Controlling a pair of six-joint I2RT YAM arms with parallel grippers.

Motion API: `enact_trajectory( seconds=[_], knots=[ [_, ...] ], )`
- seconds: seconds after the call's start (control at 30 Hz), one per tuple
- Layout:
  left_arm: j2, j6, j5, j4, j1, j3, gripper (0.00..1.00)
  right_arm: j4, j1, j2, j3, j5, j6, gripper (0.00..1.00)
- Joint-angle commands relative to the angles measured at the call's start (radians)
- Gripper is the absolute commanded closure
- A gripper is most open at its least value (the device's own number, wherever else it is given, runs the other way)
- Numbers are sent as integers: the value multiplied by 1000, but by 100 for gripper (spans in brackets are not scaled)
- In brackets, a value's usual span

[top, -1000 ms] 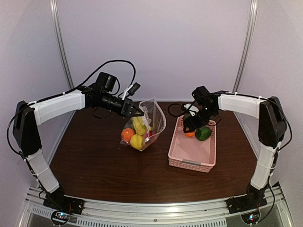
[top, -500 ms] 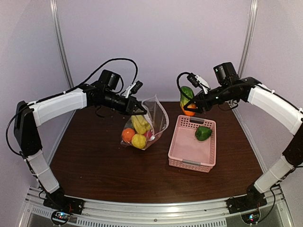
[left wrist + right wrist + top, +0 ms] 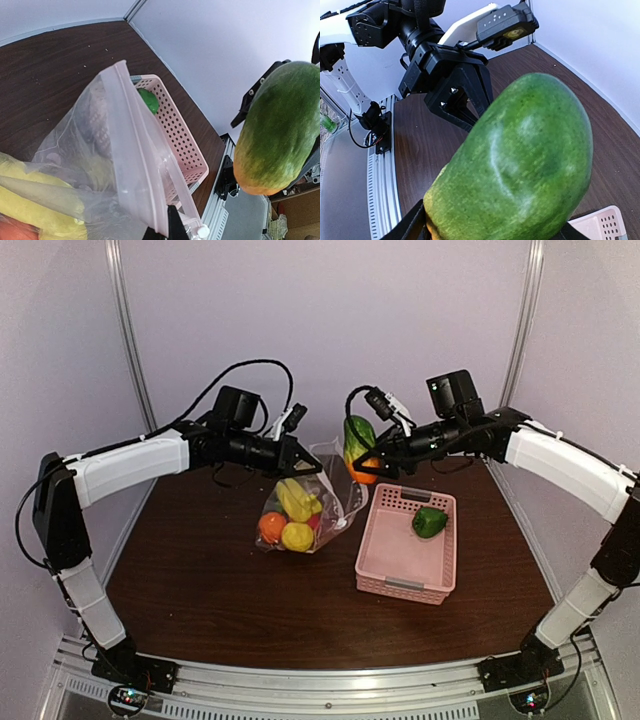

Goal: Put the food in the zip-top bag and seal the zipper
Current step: Place the fake fruit in the zipper food storage bag.

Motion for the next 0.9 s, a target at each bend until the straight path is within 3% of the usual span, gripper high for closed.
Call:
enact_trajectory(
  seconds=[0.0, 0.33, 0.53, 0.73, 0.87],
  knots=[
    [-19, -29, 29, 70, -18, 26, 100, 113, 26, 24, -45, 63, 49, 54],
    [-110, -88, 34, 138, -18, -28, 100, 26, 34, 192, 89, 190, 34, 49],
    [-130, -190, 11, 283, -18, -91, 100, -156, 52, 207, 180, 172, -102, 16],
    [-113, -230, -6, 394, -18, -145, 100, -302, 51, 173, 298, 96, -149, 2],
    [-119, -235, 13, 391, -24, -126, 100, -338, 32, 134, 312, 213, -106, 3]
  ],
)
